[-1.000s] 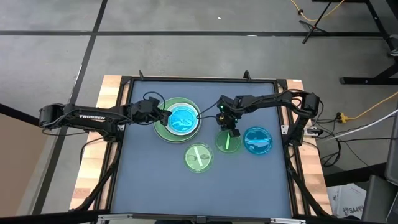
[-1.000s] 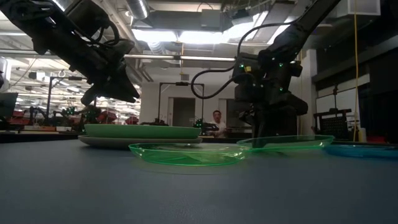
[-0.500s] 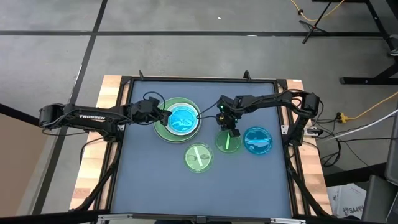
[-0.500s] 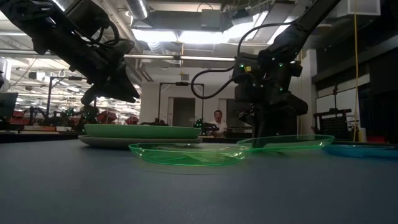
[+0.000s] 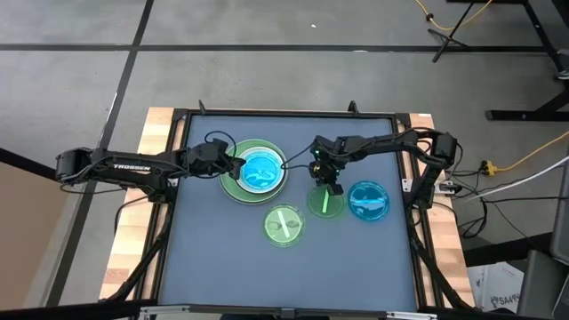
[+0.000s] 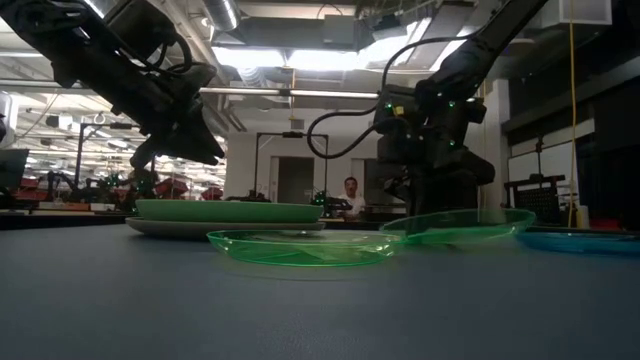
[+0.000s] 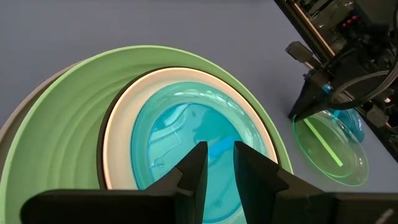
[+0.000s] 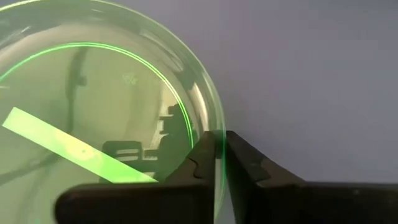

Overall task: Stack plastic plates
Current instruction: Stack the right transparent green plate on top of the blue transparent plate

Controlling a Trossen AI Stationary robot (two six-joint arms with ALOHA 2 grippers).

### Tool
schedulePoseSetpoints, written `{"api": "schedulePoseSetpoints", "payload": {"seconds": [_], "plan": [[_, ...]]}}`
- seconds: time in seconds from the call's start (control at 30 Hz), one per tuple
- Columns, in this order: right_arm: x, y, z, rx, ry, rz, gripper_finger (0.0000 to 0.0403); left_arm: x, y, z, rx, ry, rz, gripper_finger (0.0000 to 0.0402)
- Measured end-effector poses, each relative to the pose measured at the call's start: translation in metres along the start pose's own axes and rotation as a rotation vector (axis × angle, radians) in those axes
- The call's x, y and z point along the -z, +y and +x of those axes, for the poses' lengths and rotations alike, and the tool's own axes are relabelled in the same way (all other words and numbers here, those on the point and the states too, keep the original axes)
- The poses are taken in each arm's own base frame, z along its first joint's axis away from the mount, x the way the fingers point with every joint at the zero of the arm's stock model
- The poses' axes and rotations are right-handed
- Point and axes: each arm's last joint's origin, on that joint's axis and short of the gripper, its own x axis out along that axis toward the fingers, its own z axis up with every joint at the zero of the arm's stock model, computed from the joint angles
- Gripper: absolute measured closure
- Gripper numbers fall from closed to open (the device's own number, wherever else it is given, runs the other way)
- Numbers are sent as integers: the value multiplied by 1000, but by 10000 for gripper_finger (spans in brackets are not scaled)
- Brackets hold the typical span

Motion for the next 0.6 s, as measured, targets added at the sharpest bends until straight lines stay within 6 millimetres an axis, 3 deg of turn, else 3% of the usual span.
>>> {"api": "schedulePoseSetpoints", "payload": {"seconds": [0.6], "plan": [[-6,-2,-3,11,-19,-4,401,0,0,0,0,0,-1,331]]}}
